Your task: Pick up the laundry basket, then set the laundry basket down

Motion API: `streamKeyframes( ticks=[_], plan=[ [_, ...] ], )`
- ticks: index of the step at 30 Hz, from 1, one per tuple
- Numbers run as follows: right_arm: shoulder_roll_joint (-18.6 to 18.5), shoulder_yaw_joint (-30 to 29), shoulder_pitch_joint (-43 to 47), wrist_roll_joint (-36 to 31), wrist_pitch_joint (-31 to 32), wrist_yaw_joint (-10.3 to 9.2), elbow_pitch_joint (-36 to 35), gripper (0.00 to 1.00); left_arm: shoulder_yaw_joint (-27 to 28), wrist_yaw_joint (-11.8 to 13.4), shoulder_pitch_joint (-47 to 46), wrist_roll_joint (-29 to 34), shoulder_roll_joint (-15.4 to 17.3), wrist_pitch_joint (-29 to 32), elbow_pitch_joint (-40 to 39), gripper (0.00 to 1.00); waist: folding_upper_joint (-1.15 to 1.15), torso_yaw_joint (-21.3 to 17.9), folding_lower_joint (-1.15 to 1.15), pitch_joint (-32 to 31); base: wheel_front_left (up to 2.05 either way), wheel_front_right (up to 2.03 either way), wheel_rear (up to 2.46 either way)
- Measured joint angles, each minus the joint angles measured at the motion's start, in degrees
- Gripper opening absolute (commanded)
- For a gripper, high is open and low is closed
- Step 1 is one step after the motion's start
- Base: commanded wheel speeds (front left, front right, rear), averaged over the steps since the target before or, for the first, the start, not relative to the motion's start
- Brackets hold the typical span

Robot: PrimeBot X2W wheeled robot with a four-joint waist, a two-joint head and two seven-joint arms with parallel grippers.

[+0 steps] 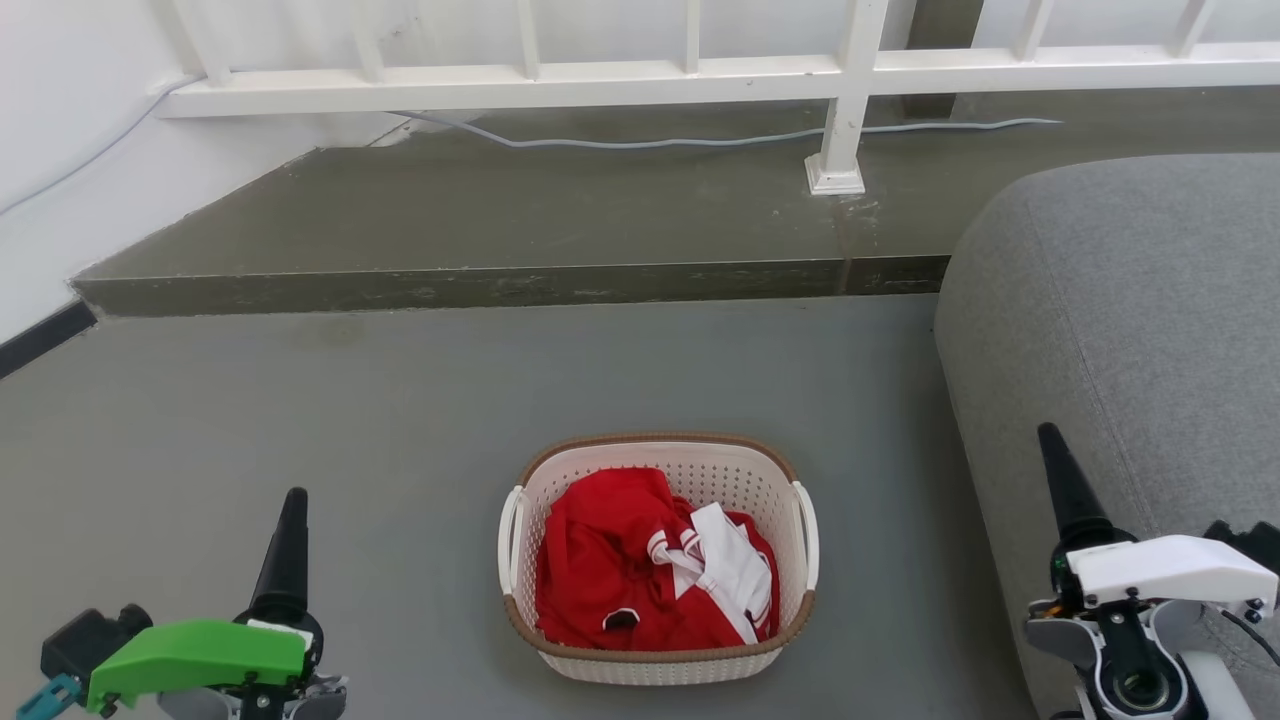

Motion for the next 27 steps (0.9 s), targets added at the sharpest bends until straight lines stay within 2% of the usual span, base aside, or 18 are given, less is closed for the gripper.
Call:
streamKeyframes(
  ticks=[12,18,27],
  plan=[
    [-0.2,3.7,0.5,-12.6,-2.0,-1.59,-1.9,1.00,-3.1,1.6,1.3,14.8,0.8,-2.1,-3.0,1.00,0.00,0.0,0.00,0.0,0.00,0.00,0.00],
    [-0.2,5.0,1.5,-17.8,-3.3,-3.04,-2.5,1.00,-4.0,2.9,2.3,20.9,0.9,-3.1,-3.8,1.00,0.00,0.0,0.00,0.0,0.00,0.00,0.00],
    [-0.2,6.7,2.3,-25.6,-4.7,-4.12,-4.1,1.00,-5.4,4.0,3.2,29.6,0.9,-4.9,-5.3,1.00,0.00,0.0,0.00,0.0,0.00,0.00,0.00]
  ],
)
